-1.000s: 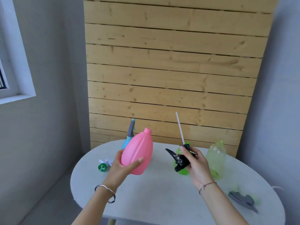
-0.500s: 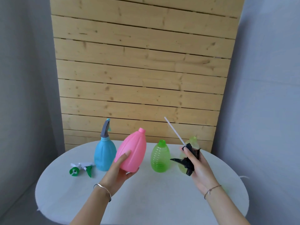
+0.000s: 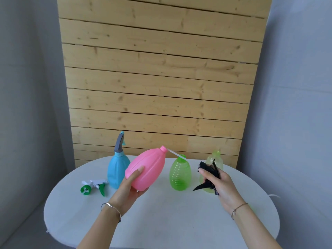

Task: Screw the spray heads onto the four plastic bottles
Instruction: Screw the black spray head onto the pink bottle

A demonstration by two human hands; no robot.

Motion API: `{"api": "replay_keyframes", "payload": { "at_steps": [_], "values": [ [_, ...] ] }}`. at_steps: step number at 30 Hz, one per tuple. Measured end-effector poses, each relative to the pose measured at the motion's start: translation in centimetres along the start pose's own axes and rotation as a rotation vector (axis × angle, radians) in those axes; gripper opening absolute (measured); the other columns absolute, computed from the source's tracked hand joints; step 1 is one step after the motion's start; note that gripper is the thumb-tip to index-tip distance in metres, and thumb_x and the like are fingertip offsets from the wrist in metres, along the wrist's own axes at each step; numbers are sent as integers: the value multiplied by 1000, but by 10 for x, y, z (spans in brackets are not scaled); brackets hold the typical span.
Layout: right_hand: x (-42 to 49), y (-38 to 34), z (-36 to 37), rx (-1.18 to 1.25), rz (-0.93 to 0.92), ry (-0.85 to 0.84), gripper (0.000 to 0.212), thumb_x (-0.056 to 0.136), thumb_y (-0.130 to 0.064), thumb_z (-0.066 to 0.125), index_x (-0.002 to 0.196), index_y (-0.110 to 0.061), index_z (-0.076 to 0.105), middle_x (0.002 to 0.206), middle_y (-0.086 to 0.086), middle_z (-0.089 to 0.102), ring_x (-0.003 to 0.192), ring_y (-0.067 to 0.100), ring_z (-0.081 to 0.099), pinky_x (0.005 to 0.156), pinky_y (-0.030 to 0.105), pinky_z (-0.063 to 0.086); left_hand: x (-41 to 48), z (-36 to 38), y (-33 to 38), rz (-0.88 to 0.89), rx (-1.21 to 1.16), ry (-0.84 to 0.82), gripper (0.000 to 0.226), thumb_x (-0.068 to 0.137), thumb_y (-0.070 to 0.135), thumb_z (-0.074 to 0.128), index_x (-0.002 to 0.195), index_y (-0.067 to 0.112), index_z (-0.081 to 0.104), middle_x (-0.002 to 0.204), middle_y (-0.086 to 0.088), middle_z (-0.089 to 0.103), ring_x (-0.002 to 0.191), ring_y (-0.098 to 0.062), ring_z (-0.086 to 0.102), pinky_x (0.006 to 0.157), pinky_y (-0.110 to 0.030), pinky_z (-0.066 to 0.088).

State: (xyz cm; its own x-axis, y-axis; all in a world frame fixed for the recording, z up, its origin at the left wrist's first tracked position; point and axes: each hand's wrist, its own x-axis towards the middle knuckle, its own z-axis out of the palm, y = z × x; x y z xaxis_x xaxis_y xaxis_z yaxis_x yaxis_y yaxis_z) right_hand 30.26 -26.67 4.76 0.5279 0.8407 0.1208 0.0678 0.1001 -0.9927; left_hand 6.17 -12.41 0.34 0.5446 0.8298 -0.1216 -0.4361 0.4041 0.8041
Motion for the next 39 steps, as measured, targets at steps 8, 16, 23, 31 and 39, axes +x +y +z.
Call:
{"api": "replay_keyframes", "payload": {
  "at_steps": [8, 16, 23, 31, 39],
  "values": [
    [5, -6, -8, -46, -20, -63, 22, 79, -22, 72, 76, -12, 53, 57, -2, 50, 58, 16, 47, 67, 28, 38, -7, -7, 4, -14, 78, 12, 72, 44, 34, 84, 108, 26, 53, 115, -7, 61, 102, -22, 61, 76, -34, 54],
    [1, -3, 9, -53, 5, -177, 17, 78, -12, 74, 92, -5, 69, 62, 2, 57, 56, 10, 55, 58, 16, 49, -14, 9, -8, -120, 320, -140, 75, 52, 39, 83, 119, 23, 55, 116, -5, 71, 105, -20, 68, 81, -33, 59],
    [3, -7, 23, 329, 98, -114, 15, 86, -15, 64, 98, -7, 68, 72, 2, 64, 66, 15, 60, 61, 21, 53, -10, 12, -13, -145, 190, -87, 62, 56, 45, 80, 109, 24, 56, 88, -1, 79, 83, -17, 73, 72, -33, 59],
    [5, -8, 33, 309, 115, 50, 6, 77, -14, 74, 81, -12, 72, 71, 4, 59, 54, 13, 50, 60, 22, 45, -10, 13, -16, -137, 199, -100, 59, 58, 44, 80, 108, 25, 56, 88, 0, 79, 81, -15, 74, 65, -30, 59],
    [1, -2, 59, 566, 86, 60, 24, 82, -13, 68, 105, -6, 66, 107, 12, 69, 98, 21, 65, 87, 31, 52, -16, 25, -26, -235, 359, -171, 71, 63, 74, 65, 113, 25, 54, 89, -10, 75, 80, -29, 72, 65, -34, 61]
  ]
}}
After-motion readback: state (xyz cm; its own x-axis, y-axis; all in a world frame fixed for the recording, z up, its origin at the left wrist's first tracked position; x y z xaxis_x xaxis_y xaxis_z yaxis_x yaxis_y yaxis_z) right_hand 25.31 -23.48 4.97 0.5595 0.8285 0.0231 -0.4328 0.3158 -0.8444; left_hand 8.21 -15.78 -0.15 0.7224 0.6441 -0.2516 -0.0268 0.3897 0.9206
